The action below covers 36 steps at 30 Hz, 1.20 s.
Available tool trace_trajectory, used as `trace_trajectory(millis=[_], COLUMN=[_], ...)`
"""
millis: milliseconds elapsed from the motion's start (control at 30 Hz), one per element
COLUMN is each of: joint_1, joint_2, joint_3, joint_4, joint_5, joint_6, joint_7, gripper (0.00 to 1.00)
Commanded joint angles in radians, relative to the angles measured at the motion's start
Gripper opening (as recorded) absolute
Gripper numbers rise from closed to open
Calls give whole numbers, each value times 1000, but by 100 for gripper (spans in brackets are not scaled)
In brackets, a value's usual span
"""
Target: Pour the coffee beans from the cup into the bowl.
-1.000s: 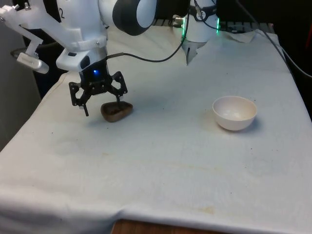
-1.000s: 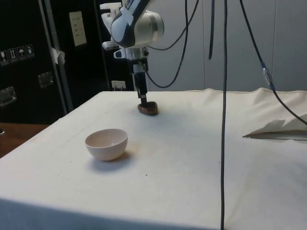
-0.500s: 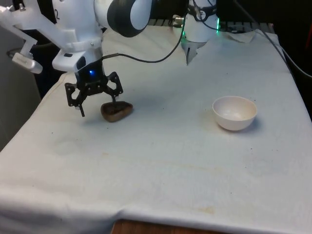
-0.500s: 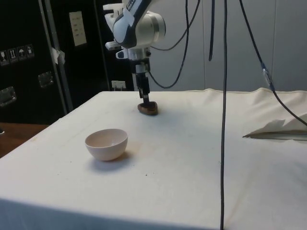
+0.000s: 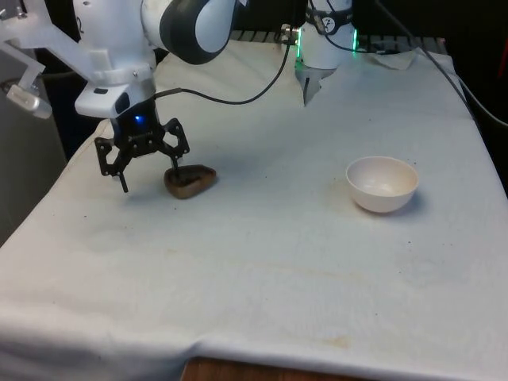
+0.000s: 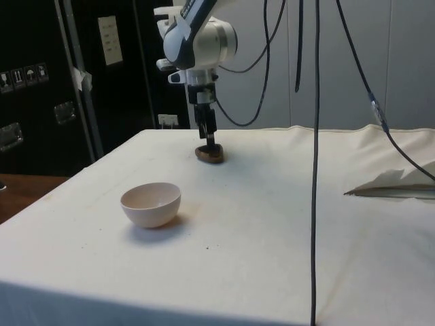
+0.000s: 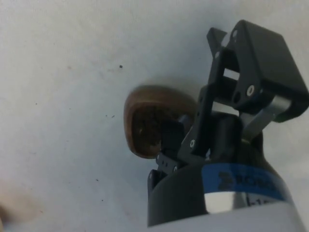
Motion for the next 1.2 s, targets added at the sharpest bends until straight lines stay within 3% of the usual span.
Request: trace_trajectory(millis=[0,567,1167], joint_1=[-5,3,3], joint_2=[6,9,10], joint_3=[2,-3,-2], joint_4=[10,12,16], joint_5=[0,-1,-1], joint_6=[-4,-14,-29], joint_7=[-4,-2,-12], gripper=[100,100,100])
